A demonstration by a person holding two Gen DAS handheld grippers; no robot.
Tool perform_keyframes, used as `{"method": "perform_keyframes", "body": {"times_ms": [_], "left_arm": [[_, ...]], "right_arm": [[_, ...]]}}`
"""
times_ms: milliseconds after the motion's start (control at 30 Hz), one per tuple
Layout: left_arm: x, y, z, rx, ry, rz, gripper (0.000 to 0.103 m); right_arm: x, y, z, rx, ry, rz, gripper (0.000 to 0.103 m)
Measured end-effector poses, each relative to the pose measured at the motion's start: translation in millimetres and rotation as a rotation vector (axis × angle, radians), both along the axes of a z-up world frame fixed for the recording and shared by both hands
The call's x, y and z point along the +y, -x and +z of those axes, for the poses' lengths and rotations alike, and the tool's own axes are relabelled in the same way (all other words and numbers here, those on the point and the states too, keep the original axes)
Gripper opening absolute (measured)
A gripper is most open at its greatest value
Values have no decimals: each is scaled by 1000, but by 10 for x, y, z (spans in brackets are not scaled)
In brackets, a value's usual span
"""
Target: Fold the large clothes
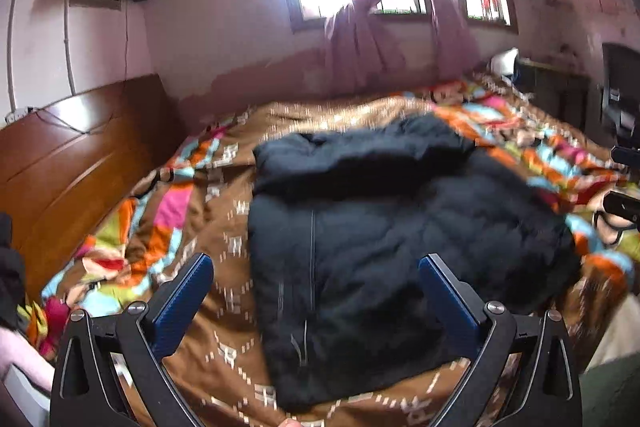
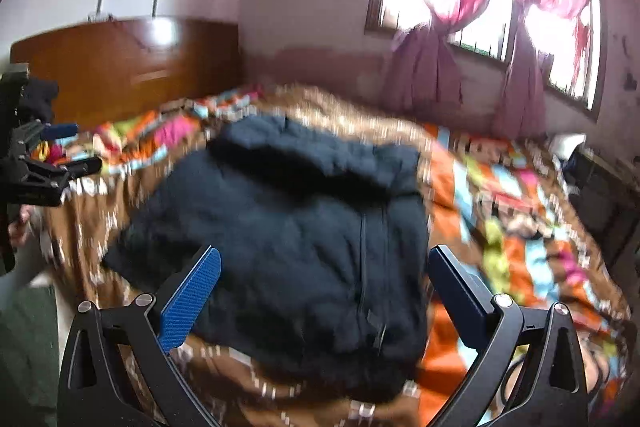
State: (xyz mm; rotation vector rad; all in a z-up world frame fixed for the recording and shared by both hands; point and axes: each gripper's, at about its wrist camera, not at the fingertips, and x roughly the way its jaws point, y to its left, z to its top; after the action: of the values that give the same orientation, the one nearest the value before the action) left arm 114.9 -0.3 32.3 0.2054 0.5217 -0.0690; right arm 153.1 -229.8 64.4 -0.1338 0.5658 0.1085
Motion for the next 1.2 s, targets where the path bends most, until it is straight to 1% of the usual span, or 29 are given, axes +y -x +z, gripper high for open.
{"method": "perform_keyframes", "body": {"times_ms": [67, 233, 300, 367, 400, 467, 500, 567, 633, 700, 867, 1000, 1033, 1200], "left_arm": [[37, 10, -165, 29, 2, 7, 103], [95, 19, -652, 147, 60, -8, 103], [81, 12, -807, 180, 48, -13, 103], [24, 3, -976, 217, 13, -22, 103], [-3, -3, -1040, 233, 0, -27, 103], [-88, -37, -1211, 301, -22, -60, 103], [-115, -45, -1245, 312, -34, -67, 103], [-194, -45, -1352, 329, -85, -83, 103], [-226, -38, -1380, 327, -99, -81, 103], [-233, -40, -1389, 322, -100, -76, 103], [-201, -93, -1471, 342, -96, -49, 103], [-155, -78, -1454, 326, -76, -29, 103], [-139, -82, -1450, 322, -71, -28, 103], [-94, -62, -1396, 300, -37, -30, 103]], "right_arm": [[-68, -27, -191, 69, -12, -8, 102], [-169, -71, -686, 209, -21, -28, 102], [-173, -94, -866, 257, -16, -34, 102], [-140, -132, -1004, 297, -3, -32, 102], [-124, -156, -1078, 321, 13, -34, 102], [-74, -203, -1196, 352, 50, -25, 102], [-33, -221, -1275, 367, 79, -18, 102], [41, -255, -1388, 387, 140, -15, 102], [112, -289, -1494, 389, 211, -20, 101], [152, -326, -1577, 385, 253, -38, 101], [141, -470, -1684, 359, 274, -105, 101], [107, -503, -1610, 337, 242, -116, 101], [87, -511, -1567, 335, 221, -112, 101], [-35, -651, -1440, 351, 147, -93, 102]]}}
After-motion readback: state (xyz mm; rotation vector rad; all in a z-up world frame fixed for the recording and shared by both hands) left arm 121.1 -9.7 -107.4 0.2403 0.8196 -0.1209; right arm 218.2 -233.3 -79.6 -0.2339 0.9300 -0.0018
